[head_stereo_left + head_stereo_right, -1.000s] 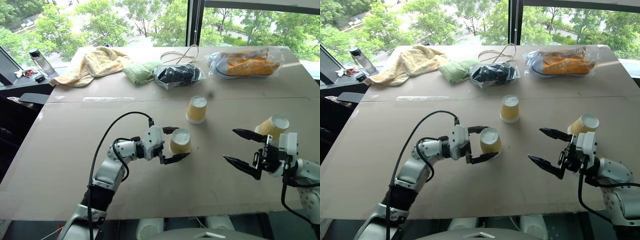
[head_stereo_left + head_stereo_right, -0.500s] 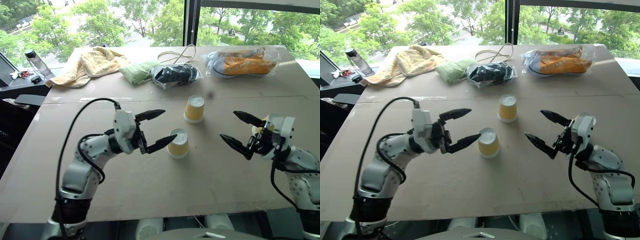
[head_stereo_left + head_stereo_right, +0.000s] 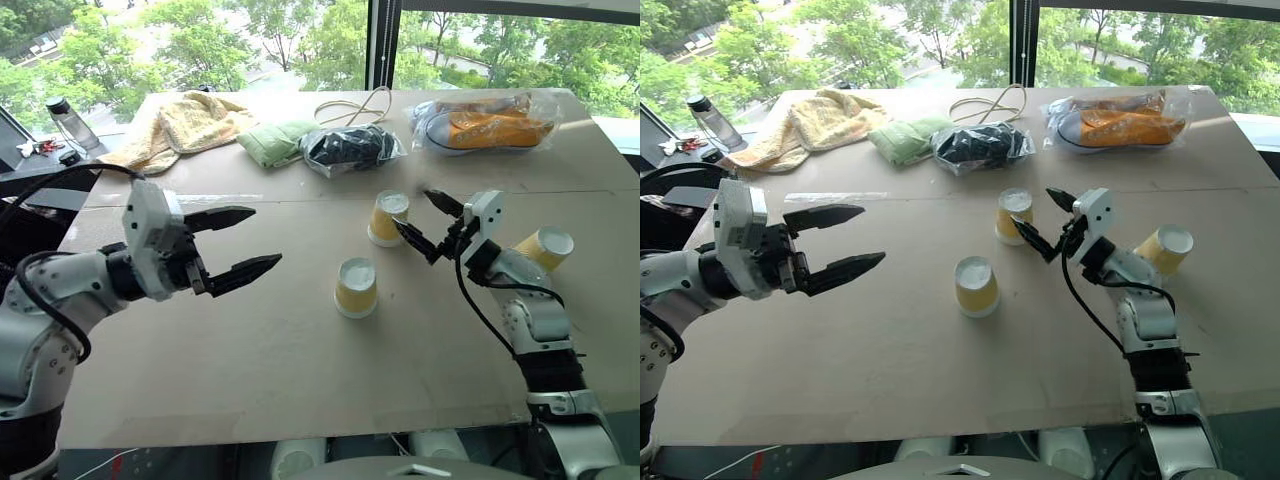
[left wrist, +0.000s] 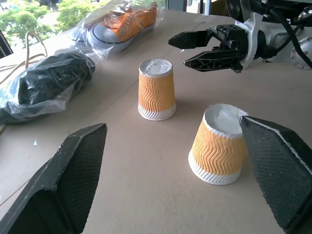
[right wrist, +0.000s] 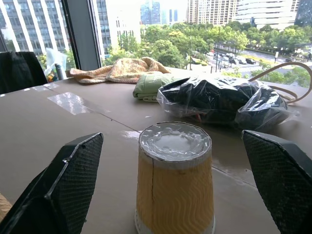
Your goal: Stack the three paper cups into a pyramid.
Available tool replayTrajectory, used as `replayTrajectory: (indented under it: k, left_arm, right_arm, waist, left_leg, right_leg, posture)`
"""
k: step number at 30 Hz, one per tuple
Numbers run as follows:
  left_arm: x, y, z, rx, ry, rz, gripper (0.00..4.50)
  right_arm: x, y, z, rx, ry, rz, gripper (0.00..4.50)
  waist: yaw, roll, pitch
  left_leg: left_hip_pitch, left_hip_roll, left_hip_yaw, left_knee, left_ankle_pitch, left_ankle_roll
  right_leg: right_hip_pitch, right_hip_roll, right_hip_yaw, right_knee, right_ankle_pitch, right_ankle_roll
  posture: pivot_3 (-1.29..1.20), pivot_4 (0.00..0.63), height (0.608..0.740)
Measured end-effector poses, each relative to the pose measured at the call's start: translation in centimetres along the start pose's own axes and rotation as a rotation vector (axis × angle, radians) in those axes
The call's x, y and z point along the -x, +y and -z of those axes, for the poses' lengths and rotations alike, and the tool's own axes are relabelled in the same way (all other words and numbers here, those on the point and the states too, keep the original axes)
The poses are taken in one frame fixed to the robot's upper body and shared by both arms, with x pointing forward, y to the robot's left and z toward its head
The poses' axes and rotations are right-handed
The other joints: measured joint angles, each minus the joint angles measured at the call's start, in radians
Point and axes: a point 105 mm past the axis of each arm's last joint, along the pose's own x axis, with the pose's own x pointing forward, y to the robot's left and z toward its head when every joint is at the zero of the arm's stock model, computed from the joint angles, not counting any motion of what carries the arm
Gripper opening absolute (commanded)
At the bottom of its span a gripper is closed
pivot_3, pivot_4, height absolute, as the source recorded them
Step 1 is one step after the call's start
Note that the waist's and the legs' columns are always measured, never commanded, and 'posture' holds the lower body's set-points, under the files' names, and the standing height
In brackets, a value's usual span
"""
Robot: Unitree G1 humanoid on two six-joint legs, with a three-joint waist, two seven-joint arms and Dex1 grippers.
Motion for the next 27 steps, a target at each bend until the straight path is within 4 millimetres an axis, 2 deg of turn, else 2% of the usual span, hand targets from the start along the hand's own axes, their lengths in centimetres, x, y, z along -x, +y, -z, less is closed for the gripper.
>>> replayTrajectory:
  k: [3, 14, 15, 16, 17, 20, 27]
  left_arm:
    - [0.5, -0.3, 0.1, 0.053, 0.01, 0.013, 4.47]
    - [0.5, -1.1, -0.2, 0.078, 0.006, 0.066, 4.47]
    - [0.5, -1.1, -0.3, 0.076, 0.004, 0.069, 4.5]
    - [0.5, -1.1, -0.3, 0.074, 0.003, 0.073, 4.5]
    - [0.5, -1.1, -0.3, 0.073, 0.002, 0.073, 4.5]
    - [0.6, -0.9, -0.2, 0.072, 0.004, 0.073, 4.5]
    - [0.6, -0.7, -0.5, 0.062, -0.006, 0.076, 4.5]
  right_arm:
    - [-0.4, -0.4, 1.7, -0.003, 0.059, 0.013, 4.5]
    - [-3.1, -0.6, 2.1, 0.025, 0.057, 0.025, 4.5]
    - [-3.3, -0.6, 2.2, 0.019, 0.056, 0.023, 3.94]
    - [-3.4, -0.5, 2.2, 0.015, 0.053, 0.021, 3.72]
    - [-3.5, -0.3, 2.2, 0.013, 0.049, 0.018, 3.18]
    - [-3.5, -0.3, 2.2, 0.015, 0.042, 0.013, 2.01]
    - [-3.3, -0.4, 2.0, 0.027, 0.042, 0.008, 1.97]
  waist:
    - [-0.001, 0.0, 0.0]
    - [-0.006, 0.0, 0.0]
    - [-0.006, 0.0, 0.0]
    - [-0.006, 0.0, 0.0]
    - [-0.006, 0.0, 0.0]
    - [-0.006, 0.0, 0.0]
    - [-0.007, 0.0, 0.0]
  left_leg:
    - [0.0, -0.001, 0.001, 0.0, 0.0, 0.0]
    - [0.0, 0.0, 0.001, -0.002, 0.002, -0.003]
    - [0.0, 0.0, 0.001, -0.002, 0.002, -0.003]
    - [0.0, 0.0, 0.001, -0.002, 0.002, -0.003]
    - [0.0, 0.0, 0.001, -0.002, 0.002, -0.003]
    - [0.0, 0.0, 0.001, -0.002, 0.002, -0.003]
    - [-0.001, 0.0, 0.001, -0.002, 0.002, -0.003]
  right_leg:
    - [0.0, -0.001, 0.0, 0.0, 0.0, 0.0]
    - [-0.002, -0.001, 0.001, 0.0, 0.0, 0.0]
    - [-0.002, -0.001, 0.001, 0.0, 0.0, 0.0]
    - [-0.002, -0.001, 0.001, 0.0, 0.0, 0.0]
    - [-0.002, -0.001, 0.001, 0.0, 0.0, 0.0]
    - [-0.002, -0.001, 0.001, 0.001, 0.0, 0.0]
    - [-0.002, -0.002, 0.001, 0.001, 0.0, 0.0]
  posture:
    - [0.0, 0.15, 0.74]
    - [0.0, 0.15, 0.74]
    - [0.0, 0.15, 0.74]
    - [0.0, 0.15, 0.74]
    - [0.0, 0.15, 0.74]
    - [0.0, 0.15, 0.74]
    - [0.0, 0.15, 0.74]
